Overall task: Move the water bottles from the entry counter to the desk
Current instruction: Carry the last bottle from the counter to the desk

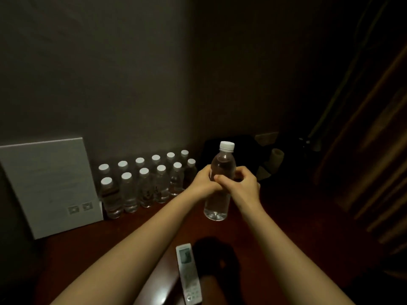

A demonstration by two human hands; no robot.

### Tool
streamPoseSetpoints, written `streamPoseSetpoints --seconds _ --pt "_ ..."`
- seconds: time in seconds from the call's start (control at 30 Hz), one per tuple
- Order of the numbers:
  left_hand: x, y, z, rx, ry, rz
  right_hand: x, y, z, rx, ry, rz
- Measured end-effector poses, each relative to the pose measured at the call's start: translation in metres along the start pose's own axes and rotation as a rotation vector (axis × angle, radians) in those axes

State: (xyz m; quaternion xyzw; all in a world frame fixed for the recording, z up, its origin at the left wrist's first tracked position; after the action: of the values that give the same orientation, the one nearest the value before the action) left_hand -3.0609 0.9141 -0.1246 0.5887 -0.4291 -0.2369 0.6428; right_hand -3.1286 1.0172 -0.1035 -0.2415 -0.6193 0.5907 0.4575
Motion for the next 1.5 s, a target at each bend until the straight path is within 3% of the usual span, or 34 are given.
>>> streamPoseSetpoints --seconds 0.3,0.77,0.93,1.3,1.5 --pt "0.055 -0.042 0.046 0.132 0.247 0.069 -0.084 0.035 0.071 -0.039 -0.227 0.06" --pt "0.127 -0.129 0.002 0.282 0.498 0.047 -0.21 0.071 0.041 -0.097 -0.474 0.112" --pt "0.113 -0.145 0.01 0.273 0.476 0.084 -0.203 0.098 0.04 -0.124 -0.39 0.084" --pt "0.016 -0.145 0.098 0.216 0.335 0.07 -0.119 0.169 0.105 -0.222 -0.103 -0.026" --pt "0.001 -0.14 0.138 0.175 0.341 0.136 -0.118 0.189 0.137 -0.257 -0.058 0.044"
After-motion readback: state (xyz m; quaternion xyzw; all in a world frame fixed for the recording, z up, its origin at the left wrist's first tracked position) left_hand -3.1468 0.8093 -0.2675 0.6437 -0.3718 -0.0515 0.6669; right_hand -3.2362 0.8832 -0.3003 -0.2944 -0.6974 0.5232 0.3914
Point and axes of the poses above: each hand's wrist, its own z-axis towards the middle knuckle, its own x-axis out of the back of the hand, y = z × x, the point moved 7 cm from there along z, towards the middle knuckle, and after that the axes turned 5 degrees about z, right-handed, at the moved point
